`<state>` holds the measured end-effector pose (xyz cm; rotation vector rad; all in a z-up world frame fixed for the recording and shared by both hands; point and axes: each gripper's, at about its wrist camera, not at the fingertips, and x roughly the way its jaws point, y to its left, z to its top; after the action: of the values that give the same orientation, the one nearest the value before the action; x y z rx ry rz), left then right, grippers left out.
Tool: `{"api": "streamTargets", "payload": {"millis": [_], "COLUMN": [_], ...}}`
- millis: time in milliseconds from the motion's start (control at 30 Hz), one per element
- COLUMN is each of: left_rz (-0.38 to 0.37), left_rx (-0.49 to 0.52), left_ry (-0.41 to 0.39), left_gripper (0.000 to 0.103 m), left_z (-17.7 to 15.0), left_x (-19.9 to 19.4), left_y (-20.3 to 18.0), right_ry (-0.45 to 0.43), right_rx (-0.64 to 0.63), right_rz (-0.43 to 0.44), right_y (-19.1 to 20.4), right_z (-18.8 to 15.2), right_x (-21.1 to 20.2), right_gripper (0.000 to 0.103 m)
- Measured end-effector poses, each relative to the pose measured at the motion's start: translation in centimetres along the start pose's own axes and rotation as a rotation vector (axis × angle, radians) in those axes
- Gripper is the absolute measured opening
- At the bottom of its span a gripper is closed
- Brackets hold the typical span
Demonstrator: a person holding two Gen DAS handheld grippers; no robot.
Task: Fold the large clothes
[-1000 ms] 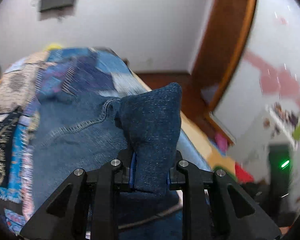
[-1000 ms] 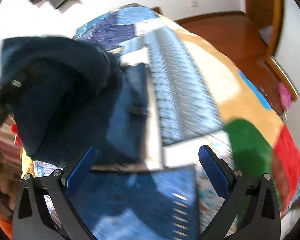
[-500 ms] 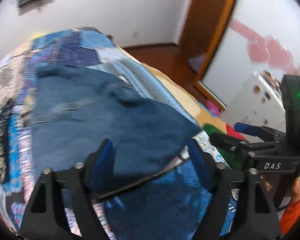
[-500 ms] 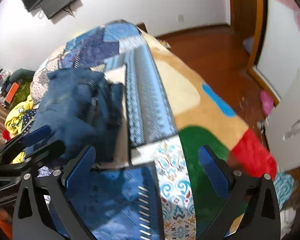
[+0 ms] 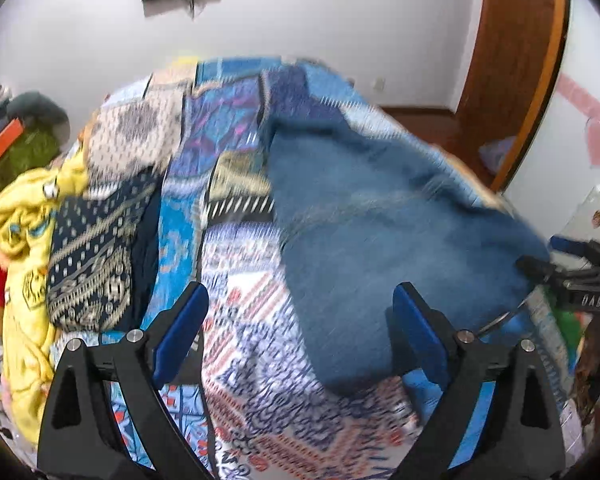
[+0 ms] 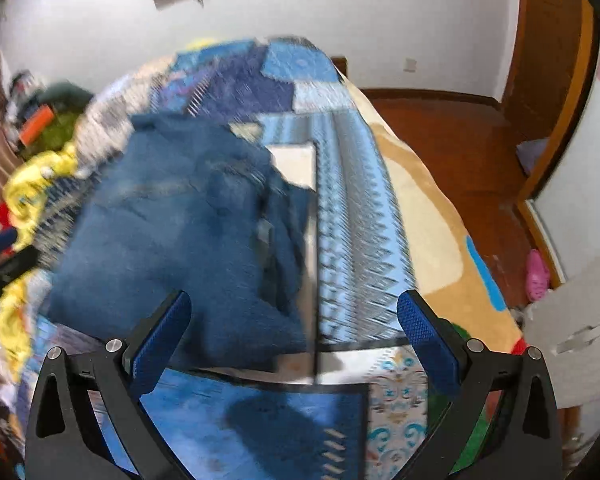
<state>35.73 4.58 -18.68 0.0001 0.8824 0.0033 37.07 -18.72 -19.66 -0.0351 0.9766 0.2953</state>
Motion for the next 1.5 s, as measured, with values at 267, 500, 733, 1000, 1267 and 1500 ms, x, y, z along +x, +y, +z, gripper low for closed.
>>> {"api": "streamTargets", "payload": {"millis": [267, 500, 733, 1000, 1267, 1500], "left_rz": [-0.018, 0.018, 0.012, -0.008, 0.111, 0.134], "left_rx": [0.037, 0.084, 0.083, 0.032, 0.0, 0.062], "left_ry": [0.022, -0.039, -0.039, 0.035, 0.05, -0.044], "left_gripper": [0.095, 0.095, 0.095, 0.098, 0.101, 0.101], "left_z": [-1.8, 1.7, 5.7, 9.9, 14.3, 13.4], "left_x": [0.9, 0.3, 3.7, 11.1, 15.4, 10.1], "left_y": [0.6, 1.1, 1.6, 2.5, 3.5, 2.3], "right_ry": [0.074, -0.007, 0.002, 0.061, 0.033, -0.051], "right_rx": [0.005, -0.063, -0.143, -0.123, -0.129, -0.146], "right_rz": [0.029, 0.093, 0.168, 0.12, -0.033, -0.022], "right_y": [-3.0, -1.0, 2.3, 1.6, -0.2, -0.1], "right_z": [-1.3, 2.5, 6.7, 9.7, 8.8, 9.0], "right_x": [-0.1, -1.8, 1.6, 7.3, 7.7, 3.0], "right_gripper": [0.102, 0.103, 0.103, 0.103, 0.102, 0.102]}}
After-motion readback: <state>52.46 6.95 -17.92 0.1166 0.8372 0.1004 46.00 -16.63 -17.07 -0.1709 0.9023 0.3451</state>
